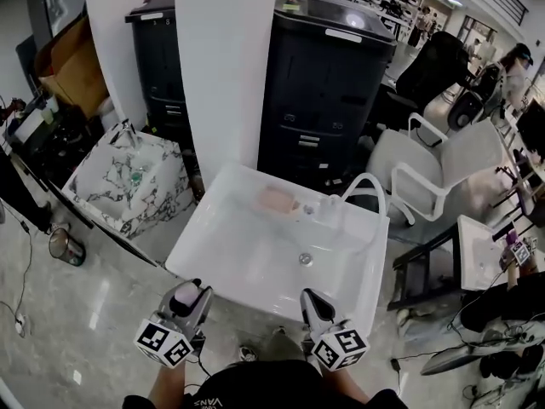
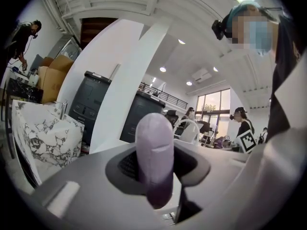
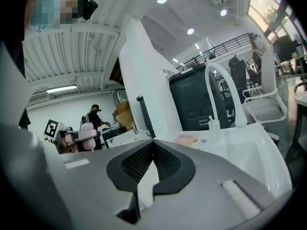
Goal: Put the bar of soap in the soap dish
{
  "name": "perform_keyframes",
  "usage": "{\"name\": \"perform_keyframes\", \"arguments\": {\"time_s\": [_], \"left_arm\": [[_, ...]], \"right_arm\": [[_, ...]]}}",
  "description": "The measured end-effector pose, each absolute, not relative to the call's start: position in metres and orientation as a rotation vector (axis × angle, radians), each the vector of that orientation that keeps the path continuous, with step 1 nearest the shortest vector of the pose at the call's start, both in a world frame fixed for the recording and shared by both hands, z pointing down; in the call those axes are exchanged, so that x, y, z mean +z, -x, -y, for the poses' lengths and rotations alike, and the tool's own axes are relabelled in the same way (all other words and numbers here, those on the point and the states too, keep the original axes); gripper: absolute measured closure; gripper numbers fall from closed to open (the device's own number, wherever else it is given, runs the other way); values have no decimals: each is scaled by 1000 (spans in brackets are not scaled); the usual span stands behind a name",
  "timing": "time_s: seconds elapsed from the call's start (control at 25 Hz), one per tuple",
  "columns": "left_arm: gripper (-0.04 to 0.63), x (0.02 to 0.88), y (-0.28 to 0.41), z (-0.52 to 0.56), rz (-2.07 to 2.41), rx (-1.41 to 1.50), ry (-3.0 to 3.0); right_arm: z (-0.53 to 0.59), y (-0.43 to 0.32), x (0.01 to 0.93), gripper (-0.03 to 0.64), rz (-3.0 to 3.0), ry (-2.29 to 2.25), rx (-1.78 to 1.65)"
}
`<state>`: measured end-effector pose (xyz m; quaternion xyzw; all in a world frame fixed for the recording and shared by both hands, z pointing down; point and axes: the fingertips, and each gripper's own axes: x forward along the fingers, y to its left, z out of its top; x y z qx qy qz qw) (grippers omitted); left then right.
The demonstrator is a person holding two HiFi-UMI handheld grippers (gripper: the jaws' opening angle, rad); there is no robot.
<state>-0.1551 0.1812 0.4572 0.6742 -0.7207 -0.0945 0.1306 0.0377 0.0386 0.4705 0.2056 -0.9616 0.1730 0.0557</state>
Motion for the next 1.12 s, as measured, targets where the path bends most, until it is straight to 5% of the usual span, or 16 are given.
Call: {"name": "perform_keyframes", "arguments": {"time_s": [1.12], "left_arm": [[417,442,212,-9,2049,-34,-2110]], "right_arm": [[76,25,482,621,2923,-510,589]]}}
